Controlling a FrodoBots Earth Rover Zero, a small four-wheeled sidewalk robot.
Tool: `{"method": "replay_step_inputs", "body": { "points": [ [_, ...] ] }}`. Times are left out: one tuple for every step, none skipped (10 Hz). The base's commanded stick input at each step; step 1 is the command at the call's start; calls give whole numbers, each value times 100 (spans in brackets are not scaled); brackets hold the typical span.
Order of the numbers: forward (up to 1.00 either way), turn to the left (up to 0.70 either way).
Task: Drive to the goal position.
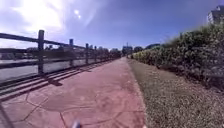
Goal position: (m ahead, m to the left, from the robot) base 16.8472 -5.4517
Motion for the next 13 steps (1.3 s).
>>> {"method": "replay_step_inputs", "body": {
  "points": [
    [70, 0],
    [70, 0],
    [70, 0],
    [70, 0],
    [70, 0],
    [70, 0],
    [70, 0],
    [70, -4],
    [70, -18],
    [70, -30],
    [70, 0],
    [70, 0],
    [70, 0]
  ]
}}
